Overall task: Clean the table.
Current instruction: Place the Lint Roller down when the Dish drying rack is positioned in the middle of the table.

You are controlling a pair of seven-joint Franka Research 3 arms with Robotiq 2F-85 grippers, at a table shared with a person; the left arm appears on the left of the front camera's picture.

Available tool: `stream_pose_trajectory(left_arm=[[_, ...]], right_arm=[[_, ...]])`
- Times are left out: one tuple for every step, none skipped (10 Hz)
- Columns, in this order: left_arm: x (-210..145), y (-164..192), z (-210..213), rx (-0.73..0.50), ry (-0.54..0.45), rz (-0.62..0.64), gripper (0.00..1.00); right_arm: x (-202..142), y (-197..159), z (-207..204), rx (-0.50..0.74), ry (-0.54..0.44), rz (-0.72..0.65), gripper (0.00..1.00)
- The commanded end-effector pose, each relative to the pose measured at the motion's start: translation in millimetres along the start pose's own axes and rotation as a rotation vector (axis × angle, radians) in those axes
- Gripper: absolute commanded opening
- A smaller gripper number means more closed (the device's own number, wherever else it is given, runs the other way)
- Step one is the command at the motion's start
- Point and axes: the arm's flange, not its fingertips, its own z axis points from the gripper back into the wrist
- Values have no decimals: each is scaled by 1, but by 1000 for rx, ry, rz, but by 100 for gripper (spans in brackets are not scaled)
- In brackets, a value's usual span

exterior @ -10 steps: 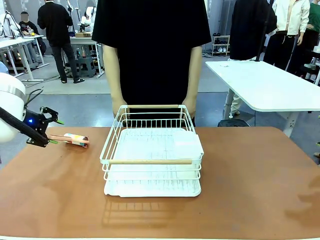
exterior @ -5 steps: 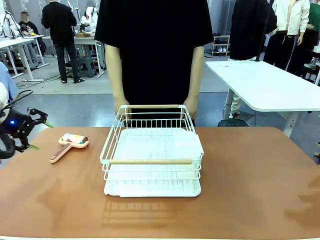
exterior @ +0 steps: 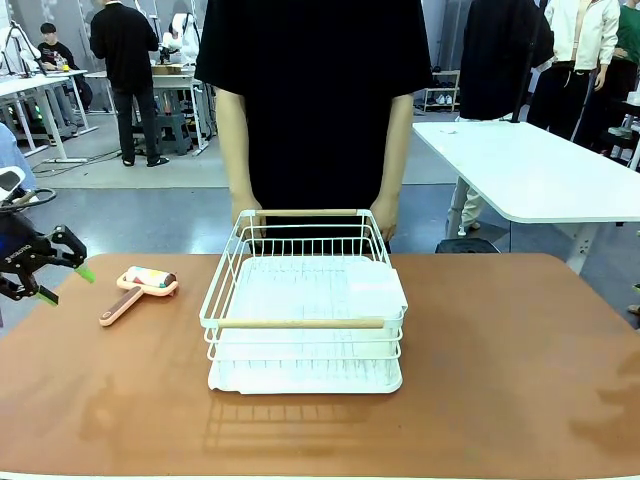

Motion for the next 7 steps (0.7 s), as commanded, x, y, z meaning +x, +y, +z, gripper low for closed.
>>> stream_pose_trajectory(left_arm=[[2,0,-2,-22,-33,96,64],[2,0,-2,-22,-33,96,64],[2,0,-2,-22,-33,96,64],[2,0,-2,-22,-33,96,64],[2,0,-2,-22,-33,96,64],[2,0,-2,-22,-33,96,64],[2,0,-2,-22,-33,96,64]], right_arm=[[-1,2,-1,-4,0,2,100],[-1,2,-1,-4,0,2,100],[-1,2,-1,-4,0,2,100],[-1,2,-1,-4,0,2,100],[-1,2,-1,-4,0,2,100],[-1,2,-1,-4,0,2,100],[-1,2,-1,-4,0,2,100]])
